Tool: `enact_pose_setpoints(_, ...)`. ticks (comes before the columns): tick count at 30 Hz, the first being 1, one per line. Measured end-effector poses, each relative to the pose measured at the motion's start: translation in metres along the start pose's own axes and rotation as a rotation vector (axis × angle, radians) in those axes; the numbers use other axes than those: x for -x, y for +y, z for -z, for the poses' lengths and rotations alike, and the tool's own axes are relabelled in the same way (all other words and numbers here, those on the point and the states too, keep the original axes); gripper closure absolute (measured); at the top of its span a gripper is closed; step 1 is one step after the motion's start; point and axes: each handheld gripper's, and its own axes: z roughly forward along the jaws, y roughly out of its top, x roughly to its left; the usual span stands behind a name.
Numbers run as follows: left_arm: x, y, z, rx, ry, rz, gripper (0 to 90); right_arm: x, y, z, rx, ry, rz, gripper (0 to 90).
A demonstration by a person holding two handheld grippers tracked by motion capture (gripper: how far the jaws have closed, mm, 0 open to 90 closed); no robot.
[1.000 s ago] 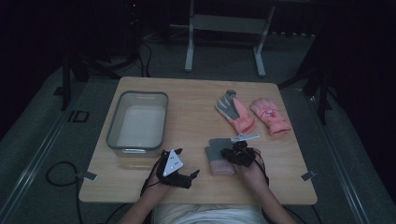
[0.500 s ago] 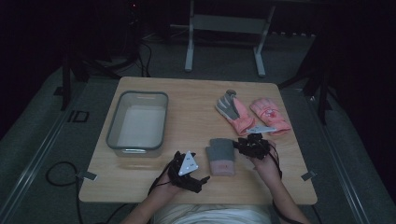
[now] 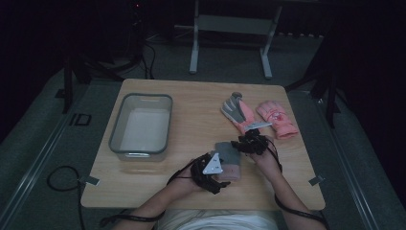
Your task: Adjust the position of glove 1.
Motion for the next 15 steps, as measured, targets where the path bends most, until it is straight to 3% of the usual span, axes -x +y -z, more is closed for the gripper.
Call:
enact_pose_setpoints(4,-0.004,-0.001,-0.01,-0.033,-0.016,-0.011,21.4,0.007,-0.007,-0.015,-0.055,0.004,-0.018,49.3)
enact_pose_setpoints(6,-0.003,-0.002,-0.013,-0.048,-0.014,-0.034,23.5,0.008,-0.008,-0.017,-0.065,0.005,-0.026,47.2)
enact_pose_setpoints(7,-0.003,-0.001,-0.014,-0.056,-0.018,-0.041,23.7,0.012,-0.01,-0.019,-0.075,0.029,-0.064,46.3)
enact_pose_setpoints(11,-0.001,-0.003,-0.02,-0.076,-0.011,-0.062,24.0,0.015,-0.01,-0.02,-0.084,0.042,-0.068,46.0)
enact_pose_setpoints(12,-0.001,-0.004,-0.021,-0.079,-0.004,-0.074,25.9,0.013,-0.01,-0.02,-0.087,0.057,-0.059,54.2)
enact_pose_setpoints(13,0.0,-0.004,-0.021,-0.078,-0.001,-0.078,25.9,0.013,-0.01,-0.02,-0.087,0.057,-0.059,54.2)
enact_pose_setpoints(14,0.0,-0.004,-0.022,-0.077,0.004,-0.083,27.6,0.011,-0.01,-0.02,-0.09,0.073,-0.054,64.6)
enact_pose_setpoints(15,0.002,-0.005,-0.023,-0.078,0.012,-0.096,27.6,0.011,-0.01,-0.02,-0.09,0.073,-0.054,64.6)
